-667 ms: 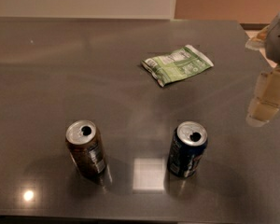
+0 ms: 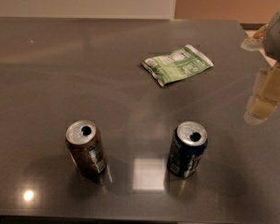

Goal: Pick pepsi can

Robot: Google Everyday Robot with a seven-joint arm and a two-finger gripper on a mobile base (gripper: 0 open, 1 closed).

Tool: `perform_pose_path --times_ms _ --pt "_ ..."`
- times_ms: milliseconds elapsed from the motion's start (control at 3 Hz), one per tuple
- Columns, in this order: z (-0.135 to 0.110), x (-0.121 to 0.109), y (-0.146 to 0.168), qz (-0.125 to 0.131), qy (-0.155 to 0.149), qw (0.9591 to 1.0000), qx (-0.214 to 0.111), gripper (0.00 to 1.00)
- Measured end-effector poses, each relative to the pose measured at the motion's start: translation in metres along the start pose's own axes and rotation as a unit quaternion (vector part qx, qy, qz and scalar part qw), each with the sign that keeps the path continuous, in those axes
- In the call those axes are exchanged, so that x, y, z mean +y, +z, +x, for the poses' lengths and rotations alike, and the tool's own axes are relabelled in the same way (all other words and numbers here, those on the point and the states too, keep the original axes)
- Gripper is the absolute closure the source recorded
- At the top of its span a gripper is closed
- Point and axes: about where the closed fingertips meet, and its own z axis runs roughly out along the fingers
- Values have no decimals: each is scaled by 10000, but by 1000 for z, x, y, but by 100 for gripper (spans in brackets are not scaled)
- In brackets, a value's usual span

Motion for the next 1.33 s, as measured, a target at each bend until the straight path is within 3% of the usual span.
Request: perform_pose_path --times_ms 333,667,1000,1333 --pt "-15 8 9 -336 -116 9983 -467 0" --pt "-29 22 18 -568 -300 9936 -925 0" --pt "-37 43 27 -684 -583 9889 -1186 0" --pt "-40 66 40 -755 -868 9856 -1236 0"
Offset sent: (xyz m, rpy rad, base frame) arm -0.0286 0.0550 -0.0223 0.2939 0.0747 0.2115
